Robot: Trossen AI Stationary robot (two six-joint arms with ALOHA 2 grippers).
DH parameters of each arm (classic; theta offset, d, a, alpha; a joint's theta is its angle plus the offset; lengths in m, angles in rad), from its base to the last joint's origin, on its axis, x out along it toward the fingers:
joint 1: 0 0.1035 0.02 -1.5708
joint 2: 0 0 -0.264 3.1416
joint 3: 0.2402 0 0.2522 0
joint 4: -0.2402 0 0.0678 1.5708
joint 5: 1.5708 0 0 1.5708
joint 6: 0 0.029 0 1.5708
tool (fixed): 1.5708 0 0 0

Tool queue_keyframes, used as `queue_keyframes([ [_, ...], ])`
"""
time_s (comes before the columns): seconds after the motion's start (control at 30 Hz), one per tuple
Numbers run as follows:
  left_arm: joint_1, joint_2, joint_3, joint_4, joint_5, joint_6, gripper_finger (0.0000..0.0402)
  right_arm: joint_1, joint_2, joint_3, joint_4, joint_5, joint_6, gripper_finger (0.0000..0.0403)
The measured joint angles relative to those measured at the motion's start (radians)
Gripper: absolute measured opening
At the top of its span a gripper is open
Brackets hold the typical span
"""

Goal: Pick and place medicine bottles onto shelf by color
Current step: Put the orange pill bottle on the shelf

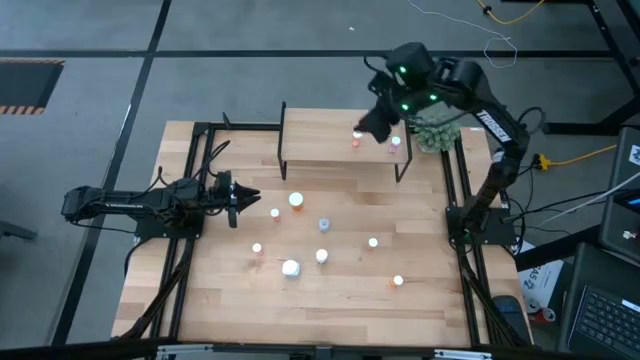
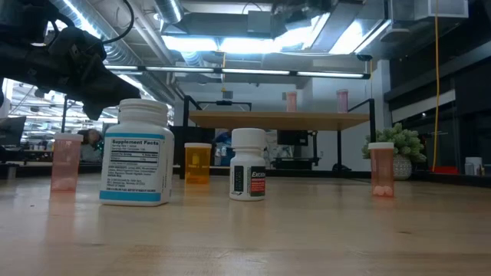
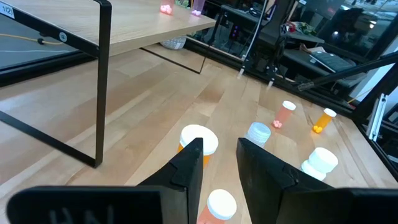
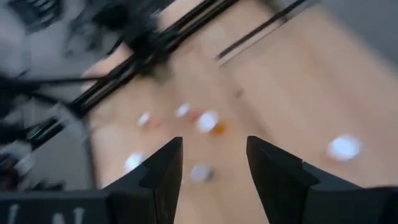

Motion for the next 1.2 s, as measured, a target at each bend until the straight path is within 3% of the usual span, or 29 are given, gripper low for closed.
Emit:
queue_keyframes([
  [0.1,0.0,0.0,0.0,0.0,0.0,0.0,0.0093,0.047,-0.024,-0.004,-0.116,0.001,0.001,0.0181],
  [0.2,0.0,0.0,0.0,0.0,0.0,0.0,0.0093,0.11,-0.026,-0.006,-0.197,0.087,0.013,0.0181],
  [0.37,0.0,0.0,0.0,0.0,0.0,0.0,0.0093,0.217,-0.025,-0.018,-0.175,0.149,0.132,0.0181],
  [0.6,0.0,0.0,0.0,-0.001,0.0,-0.001,0.0093,0.4,-0.044,-0.103,-0.186,0.151,0.108,0.0182],
  [0.73,0.0,0.0,0.0,-0.001,0.0,-0.001,0.0093,0.507,-0.053,-0.171,-0.186,0.16,0.103,0.0182],
  [0.87,0.0,0.0,0.0,-0.009,0.0,-0.001,0.0093,0.607,-0.057,-0.255,-0.186,0.239,0.111,0.0182],
  [1.07,0.0,0.0,0.0,-0.022,0.0,-0.002,0.0093,0.723,-0.057,-0.436,-0.141,0.333,0.238,0.0182],
  [1.2,0.0,0.0,0.0,-0.022,0.0,-0.002,0.0093,0.774,-0.057,-0.567,-0.044,0.336,0.304,0.0182],
])
